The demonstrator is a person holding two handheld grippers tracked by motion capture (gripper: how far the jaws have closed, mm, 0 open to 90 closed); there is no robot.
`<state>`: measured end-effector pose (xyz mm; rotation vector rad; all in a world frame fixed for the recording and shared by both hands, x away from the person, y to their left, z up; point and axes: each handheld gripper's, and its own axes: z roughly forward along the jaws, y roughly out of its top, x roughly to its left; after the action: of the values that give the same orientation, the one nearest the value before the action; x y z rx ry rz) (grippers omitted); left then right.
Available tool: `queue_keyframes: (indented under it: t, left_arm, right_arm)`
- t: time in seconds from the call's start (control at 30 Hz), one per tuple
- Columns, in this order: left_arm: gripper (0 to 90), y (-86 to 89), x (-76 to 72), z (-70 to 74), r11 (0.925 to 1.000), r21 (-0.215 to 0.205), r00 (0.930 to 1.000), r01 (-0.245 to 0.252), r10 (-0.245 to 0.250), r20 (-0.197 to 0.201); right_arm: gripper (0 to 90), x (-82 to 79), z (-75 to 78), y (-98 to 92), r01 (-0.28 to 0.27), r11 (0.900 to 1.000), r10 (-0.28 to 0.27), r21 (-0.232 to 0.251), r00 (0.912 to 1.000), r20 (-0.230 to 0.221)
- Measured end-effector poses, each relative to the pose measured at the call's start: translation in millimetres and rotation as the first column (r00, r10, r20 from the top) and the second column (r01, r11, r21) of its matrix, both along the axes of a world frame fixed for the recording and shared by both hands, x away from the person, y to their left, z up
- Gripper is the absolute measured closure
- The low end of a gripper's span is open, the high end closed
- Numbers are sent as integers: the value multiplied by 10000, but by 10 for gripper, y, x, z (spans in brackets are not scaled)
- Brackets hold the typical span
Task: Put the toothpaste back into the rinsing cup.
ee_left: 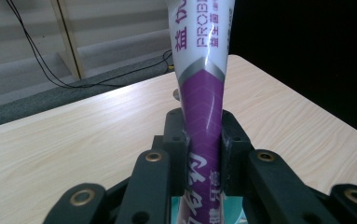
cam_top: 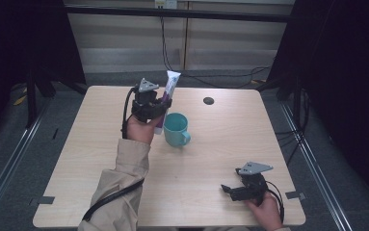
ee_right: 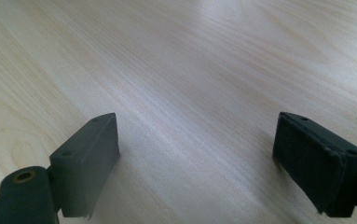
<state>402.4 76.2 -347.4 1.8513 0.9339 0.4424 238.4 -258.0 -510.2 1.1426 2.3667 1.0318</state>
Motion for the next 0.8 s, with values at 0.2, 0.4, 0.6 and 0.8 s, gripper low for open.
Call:
queue_keyframes:
  t: [0.2,0.4,0.6,0.8]
  left_arm:
    - [770,-70,35,-1,10000,-71,10000,62,-62,7]
    - [770,-136,65,-7,9999,-55,9999,95,-95,48]
    - [769,-187,90,-17,9999,-116,9999,100,-100,56]
    - [769,-227,121,-35,9997,-187,9999,164,-164,13]
  right_arm:
    - [135,0,0,1,12,10000,-12,14,10000,1]
    - [135,0,0,1,13,10000,-13,13,10000,3]
    - [135,0,0,2,20,10000,-20,15,10000,-1]
    - [135,-1,0,2,25,10000,-25,17,10000,-16]
